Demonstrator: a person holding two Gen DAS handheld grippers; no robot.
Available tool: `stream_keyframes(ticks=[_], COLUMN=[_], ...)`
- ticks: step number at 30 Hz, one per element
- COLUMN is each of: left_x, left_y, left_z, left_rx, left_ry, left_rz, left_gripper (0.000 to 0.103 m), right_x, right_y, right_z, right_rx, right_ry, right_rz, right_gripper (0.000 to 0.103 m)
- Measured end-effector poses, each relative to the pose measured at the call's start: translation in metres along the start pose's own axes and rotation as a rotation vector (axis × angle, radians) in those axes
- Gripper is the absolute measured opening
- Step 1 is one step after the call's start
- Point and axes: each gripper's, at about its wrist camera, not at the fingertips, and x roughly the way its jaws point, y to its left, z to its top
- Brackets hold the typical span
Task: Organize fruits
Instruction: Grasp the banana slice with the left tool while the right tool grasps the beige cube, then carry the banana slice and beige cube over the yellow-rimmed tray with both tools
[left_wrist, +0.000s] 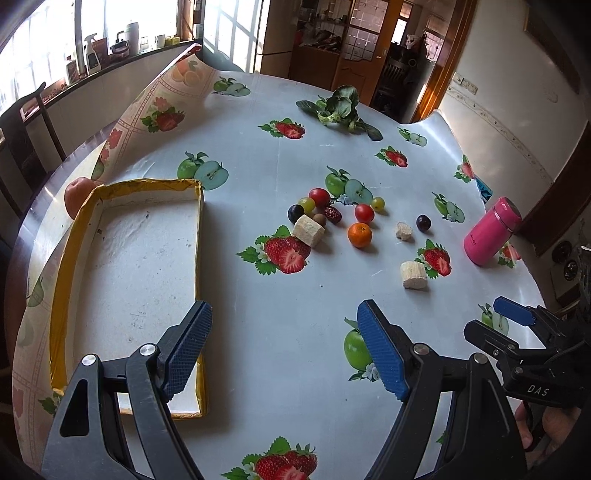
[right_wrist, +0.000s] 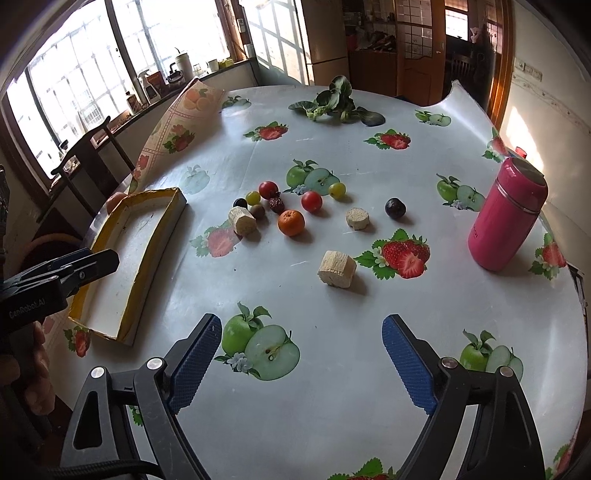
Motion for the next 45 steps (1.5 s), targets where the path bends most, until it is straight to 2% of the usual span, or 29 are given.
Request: stream_keyframes(ticks=[6, 9, 15, 21, 23, 25, 27, 28, 29, 31, 38, 45], left_x=[0.03, 0.053, 0.107, 0.16, 0.172, 0.184, 0.194, 0.194, 0.194, 0.194, 0.174, 0.126], left_y=[-0.007, -0.015, -0.023, -0.028, -0.029, -0.029, -0.028, -0.028, -0.029, -0.032, -0.031, -0.028], left_z=[0.01, 0.022, 0.053, 0.069, 0.071, 0.072, 0.071, 0.071, 0.071, 0.071, 0.063, 0.046], left_rx=[0.024, 0.072, 0.101, 0.144, 0.155, 0.166, 0.164, 0.167, 0.175, 0.192, 0.165, 0.148], left_ry=[0.05, 0.067, 0.122, 0.165, 0.168, 0.178, 0.203, 0.185, 0.182, 0.182, 0.18, 0.146], left_rz=[0.0, 0.009, -0.062, -0.014, 0.003, 0.008, -0.018, -0.027, -0.042, -0.041, -0.091, -0.025], left_gripper=[0.081, 0.081, 0.081, 0.081, 0.081, 0.072, 0.05, 0.049, 0.036, 0.035, 0.034, 0.034], right_x=[0.014, 0.025, 0.062, 0.105, 0.117, 0.128, 0.136, 0.138, 0.138, 0.139, 0.13, 0.107], right_y=[-0.01, -0.016, -0.027, -0.024, -0.026, -0.028, -0.033, -0.034, -0.035, -0.036, -0.039, -0.029], right_z=[0.002, 0.005, 0.017, 0.032, 0.035, 0.037, 0.037, 0.037, 0.037, 0.039, 0.033, 0.022], right_rx=[0.025, 0.037, 0.077, 0.046, 0.047, 0.055, 0.074, 0.077, 0.079, 0.087, 0.127, 0.138], right_ry=[0.022, 0.037, 0.082, 0.13, 0.145, 0.161, 0.178, 0.171, 0.162, 0.157, 0.148, 0.13], right_rz=[0.006, 0.007, -0.006, -0.08, -0.085, -0.09, -0.084, -0.088, -0.086, -0.072, -0.039, -0.008], right_gripper=[0.088, 0.086, 0.079, 0.075, 0.071, 0.064, 0.056, 0.054, 0.053, 0.044, 0.044, 0.044])
